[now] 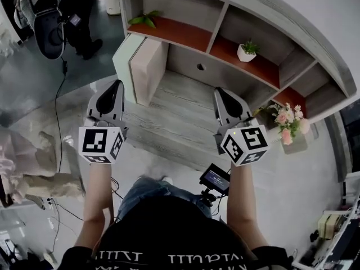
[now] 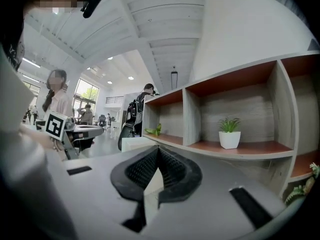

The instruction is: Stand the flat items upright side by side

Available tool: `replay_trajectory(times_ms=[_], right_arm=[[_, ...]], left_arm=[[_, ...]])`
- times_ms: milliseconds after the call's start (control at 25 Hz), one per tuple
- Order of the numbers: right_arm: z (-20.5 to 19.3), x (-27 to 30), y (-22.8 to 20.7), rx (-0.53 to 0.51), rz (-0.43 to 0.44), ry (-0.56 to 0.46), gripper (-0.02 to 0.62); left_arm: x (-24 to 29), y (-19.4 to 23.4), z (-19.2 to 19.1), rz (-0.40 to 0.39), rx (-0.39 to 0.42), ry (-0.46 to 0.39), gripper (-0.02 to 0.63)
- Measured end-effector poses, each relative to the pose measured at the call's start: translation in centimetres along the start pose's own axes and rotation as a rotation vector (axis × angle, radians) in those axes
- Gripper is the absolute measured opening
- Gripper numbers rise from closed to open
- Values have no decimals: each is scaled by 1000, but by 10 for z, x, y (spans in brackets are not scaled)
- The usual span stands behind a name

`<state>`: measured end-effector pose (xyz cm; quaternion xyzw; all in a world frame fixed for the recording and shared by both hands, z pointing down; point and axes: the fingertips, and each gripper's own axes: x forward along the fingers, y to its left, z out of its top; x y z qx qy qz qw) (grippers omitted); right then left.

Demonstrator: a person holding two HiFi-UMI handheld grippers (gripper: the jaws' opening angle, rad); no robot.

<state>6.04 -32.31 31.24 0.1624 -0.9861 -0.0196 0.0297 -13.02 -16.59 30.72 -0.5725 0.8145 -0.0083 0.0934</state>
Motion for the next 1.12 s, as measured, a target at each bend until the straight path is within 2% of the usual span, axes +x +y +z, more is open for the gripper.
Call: replay_trajectory(times_ms=[520, 880, 1120], right_arm=[[26, 6, 27, -52, -95, -39, 14], [22, 2, 33, -60, -163, -23, 14], [24, 3, 33, -70, -185, -32, 14]], left_arm=[[2, 21, 19, -70, 0, -34, 12], [6, 22, 17, -127, -13, -43, 12], [5, 27, 14, -129, -23, -47, 12]])
